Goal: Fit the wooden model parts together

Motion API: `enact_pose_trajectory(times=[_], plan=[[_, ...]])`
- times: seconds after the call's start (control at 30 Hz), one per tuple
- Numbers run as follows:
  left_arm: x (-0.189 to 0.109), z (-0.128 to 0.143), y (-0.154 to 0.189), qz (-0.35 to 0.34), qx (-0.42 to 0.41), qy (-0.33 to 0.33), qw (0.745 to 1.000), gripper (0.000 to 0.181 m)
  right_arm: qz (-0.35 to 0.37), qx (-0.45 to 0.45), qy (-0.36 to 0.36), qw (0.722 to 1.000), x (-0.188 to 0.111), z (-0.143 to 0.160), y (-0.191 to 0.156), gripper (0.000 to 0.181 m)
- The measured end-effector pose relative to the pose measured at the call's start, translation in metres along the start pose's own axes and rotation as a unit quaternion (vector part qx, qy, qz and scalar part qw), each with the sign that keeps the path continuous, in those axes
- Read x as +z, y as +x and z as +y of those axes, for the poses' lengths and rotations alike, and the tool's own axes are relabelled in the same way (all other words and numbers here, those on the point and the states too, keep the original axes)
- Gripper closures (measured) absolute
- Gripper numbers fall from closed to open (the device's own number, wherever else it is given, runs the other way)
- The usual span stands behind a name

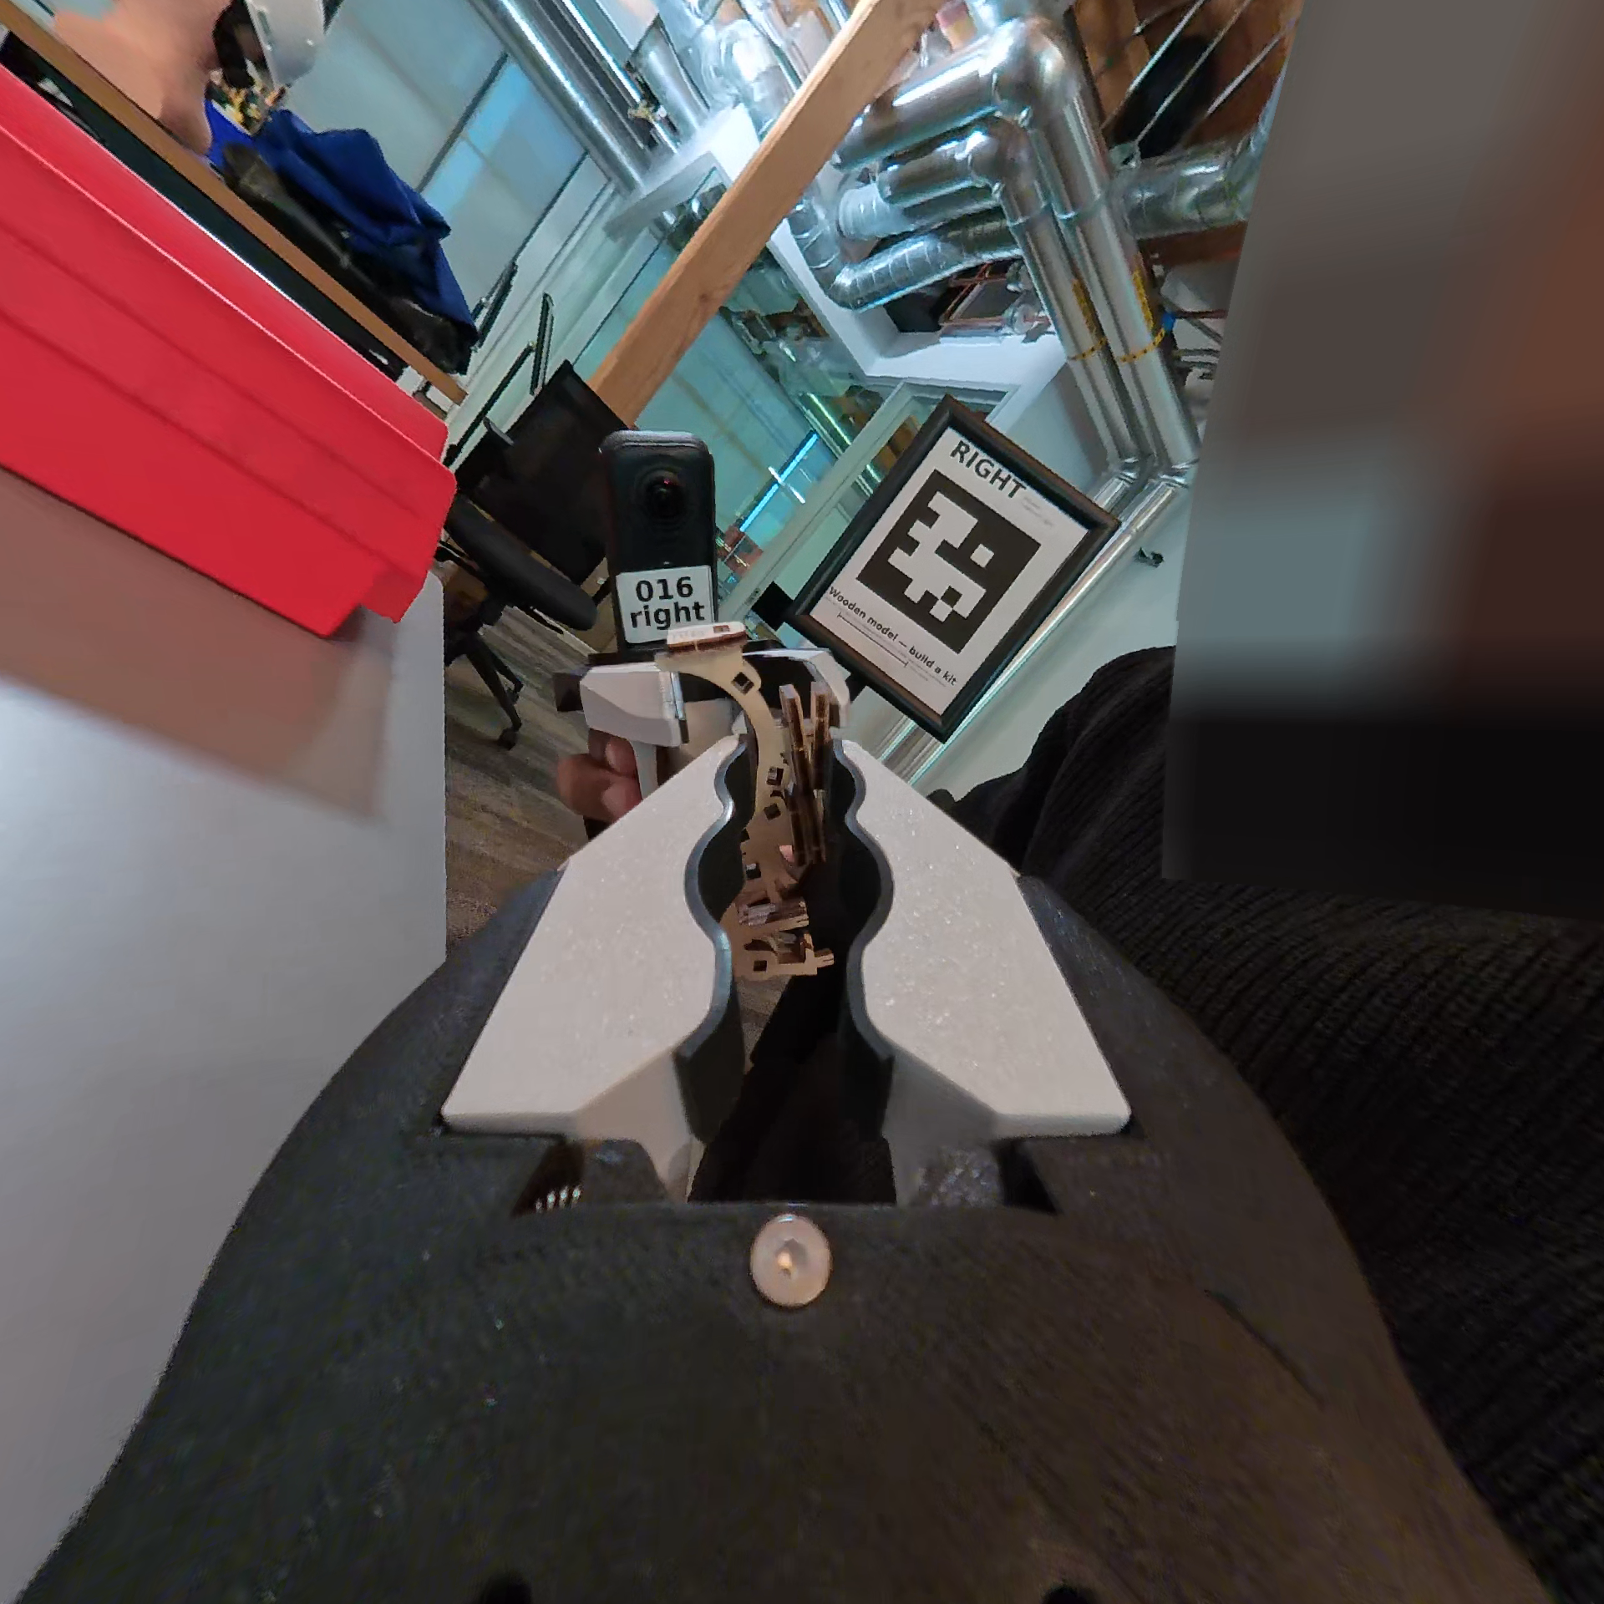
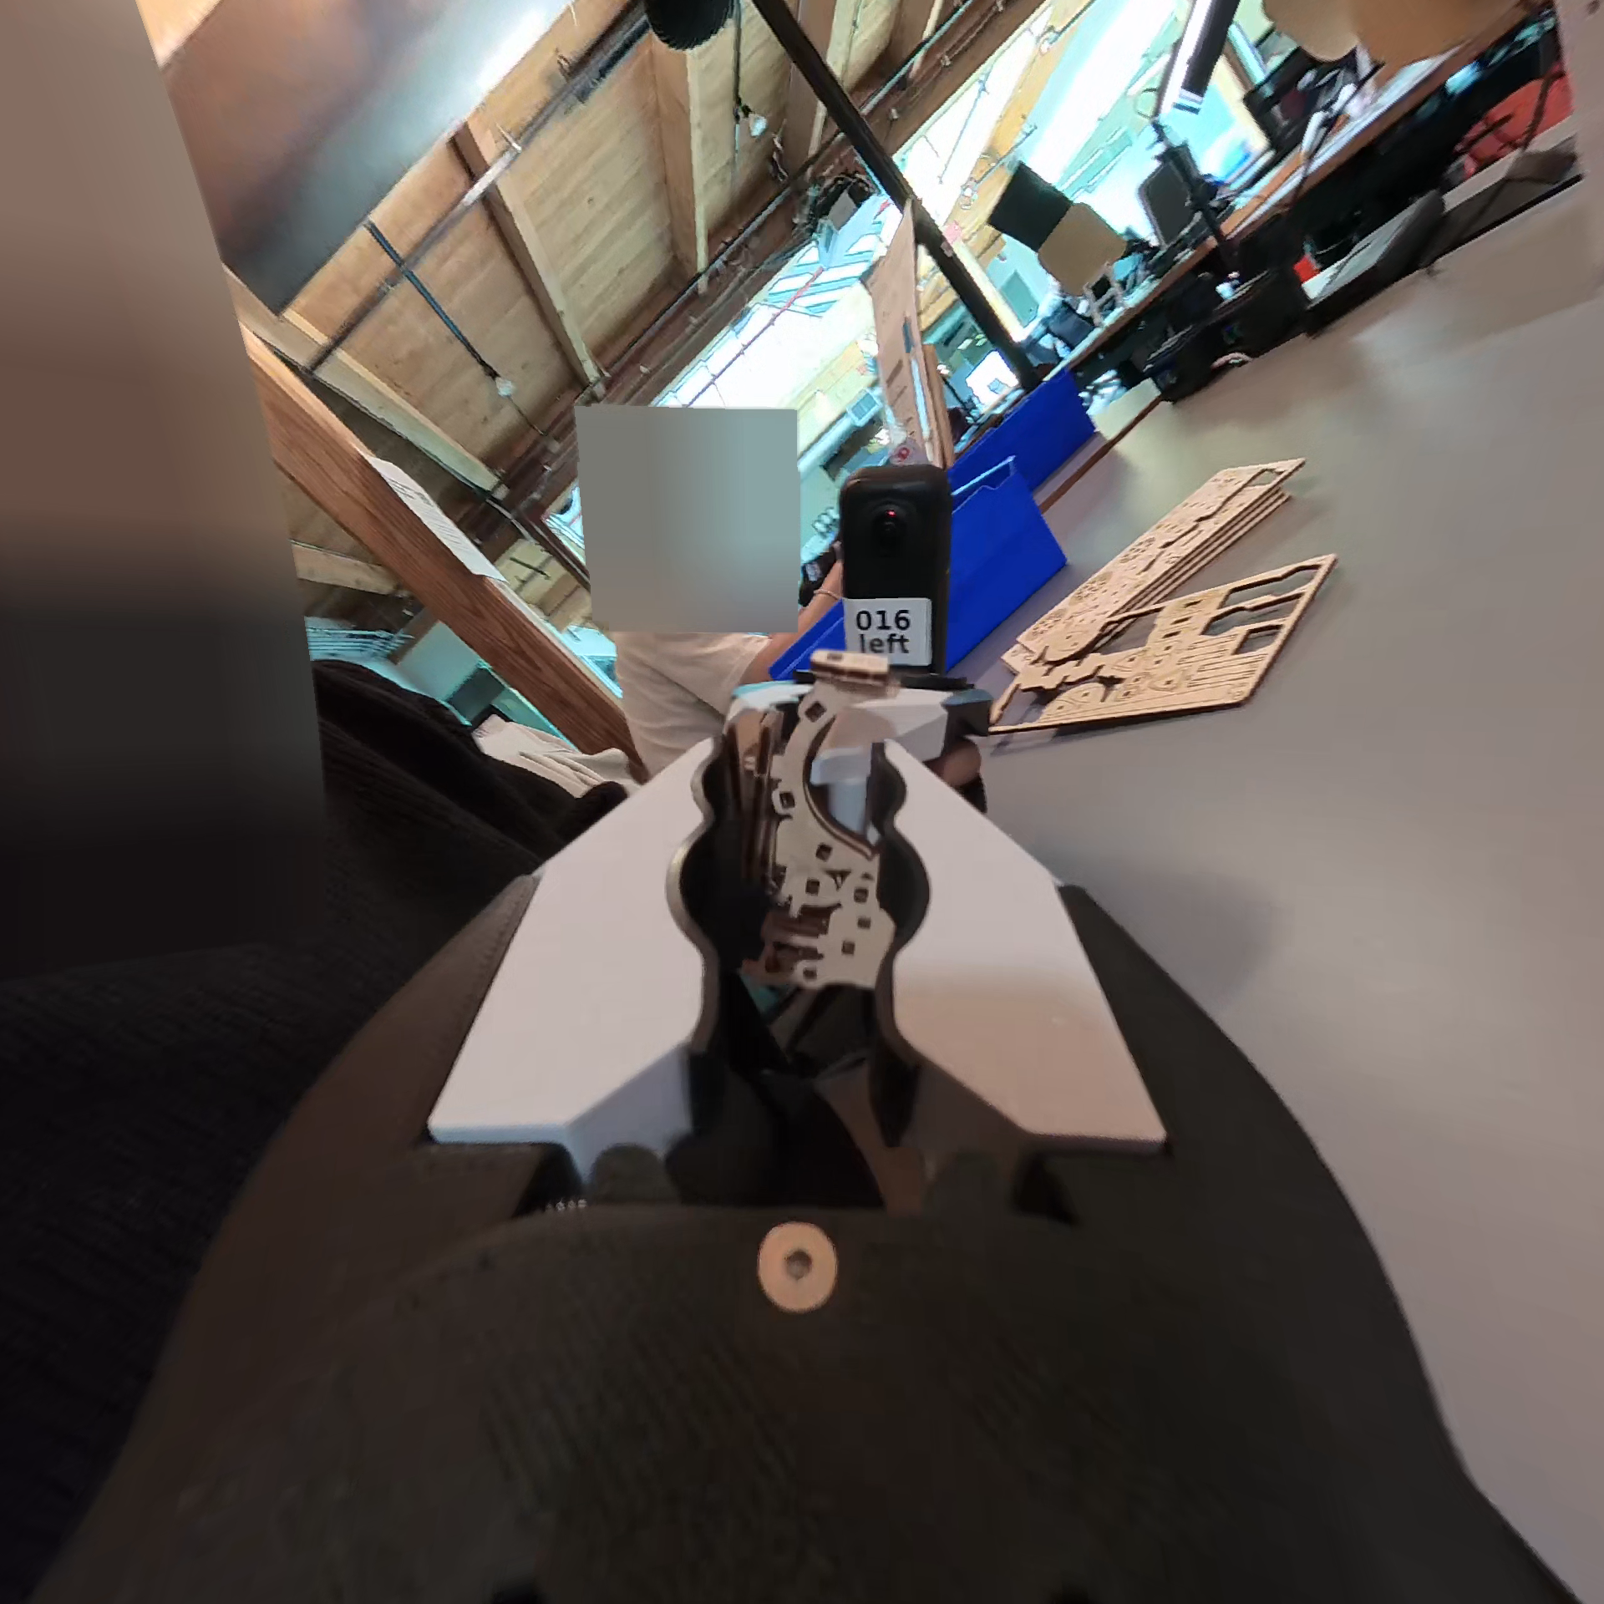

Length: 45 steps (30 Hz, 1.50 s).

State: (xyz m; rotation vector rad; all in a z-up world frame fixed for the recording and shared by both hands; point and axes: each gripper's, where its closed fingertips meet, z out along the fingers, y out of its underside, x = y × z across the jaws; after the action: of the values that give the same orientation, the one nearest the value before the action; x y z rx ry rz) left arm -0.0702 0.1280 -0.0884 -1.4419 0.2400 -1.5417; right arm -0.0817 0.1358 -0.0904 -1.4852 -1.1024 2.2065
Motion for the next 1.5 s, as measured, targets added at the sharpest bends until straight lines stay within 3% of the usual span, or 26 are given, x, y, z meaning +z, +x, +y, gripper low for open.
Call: enact_pose_trajectory(times=[0.13, 0.83, 1.33, 1.5], plan=[[0.001, 0.002, -0.002, -0.006, 0.002, -0.003, 1.000, 0.169, -0.013, 0.004, 0.002, 1.000, 0.001, 0.000, -0.005, 0.162], [0.002, 0.000, -0.008, -0.028, -0.011, 0.004, 1.000, 0.166, 0.026, -0.014, -0.003, 1.000, -0.001, -0.002, 0.001, 0.167], [-0.001, -0.001, -0.015, -0.035, -0.042, 0.011, 0.998, 0.167, -0.016, 0.096, 0.039, 0.994, -0.004, -0.005, 0.009, 0.165], [-0.002, -0.001, -0.019, -0.039, -0.057, 0.014, 0.998, 0.167, -0.005, 0.093, 0.037, 0.995, -0.005, -0.004, 0.012, 0.165]])
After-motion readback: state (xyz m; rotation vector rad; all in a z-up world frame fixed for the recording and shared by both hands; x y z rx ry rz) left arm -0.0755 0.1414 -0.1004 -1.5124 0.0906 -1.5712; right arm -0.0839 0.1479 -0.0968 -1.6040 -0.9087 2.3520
